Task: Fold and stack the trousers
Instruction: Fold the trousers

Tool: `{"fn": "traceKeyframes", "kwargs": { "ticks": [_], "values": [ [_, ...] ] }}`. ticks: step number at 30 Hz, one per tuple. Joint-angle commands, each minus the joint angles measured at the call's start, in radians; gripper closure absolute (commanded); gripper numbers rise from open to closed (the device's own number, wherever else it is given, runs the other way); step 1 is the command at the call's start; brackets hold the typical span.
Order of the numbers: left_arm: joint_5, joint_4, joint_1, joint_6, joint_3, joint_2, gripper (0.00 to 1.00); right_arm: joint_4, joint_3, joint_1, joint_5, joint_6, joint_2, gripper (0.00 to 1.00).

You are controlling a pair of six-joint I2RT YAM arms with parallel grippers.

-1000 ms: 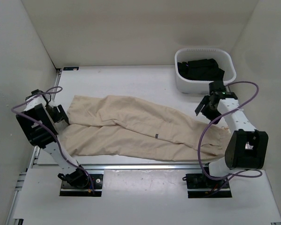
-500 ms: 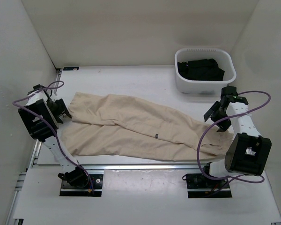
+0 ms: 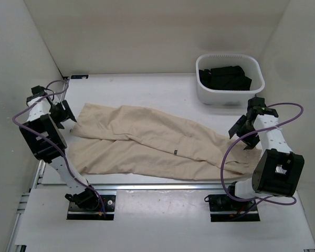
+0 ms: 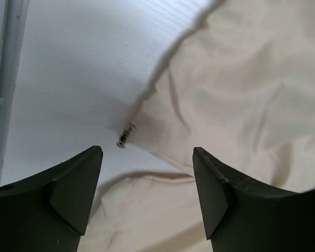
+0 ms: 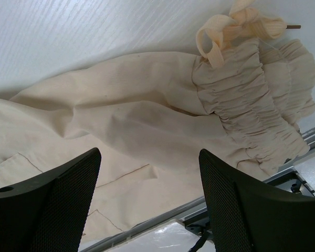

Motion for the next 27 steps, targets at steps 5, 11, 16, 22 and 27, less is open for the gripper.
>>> {"fn": "traceKeyframes", "kwargs": {
  "ticks": [5,11,16,22,27],
  "values": [
    [-0.046,0.021,-0.050,0.004,-0.035,0.148,0.12,-0.039,0.048,-0.013,0.016,0.052,-0.008,0.20],
    [-0.046,0.031,-0.070,0.004,-0.035,0.167,0.68,-0.180,-0.001,-0.022,0.051,0.182,-0.028,0.19],
    [-0.055,0.031,-0.070,0.004,-0.035,0.156,0.86,-0.217,-0.104,-0.022,0.102,0.273,-0.160,0.19],
    [-0.064,0.031,-0.070,0.004,-0.015,0.115,0.86,-0.092,-0.322,-0.022,0.074,0.437,-0.249,0.24],
    [-0.064,0.010,-0.070,0.004,-0.005,0.090,0.86,0.093,-0.322,-0.022,0.155,0.474,-0.207,0.37]
  ]
}}
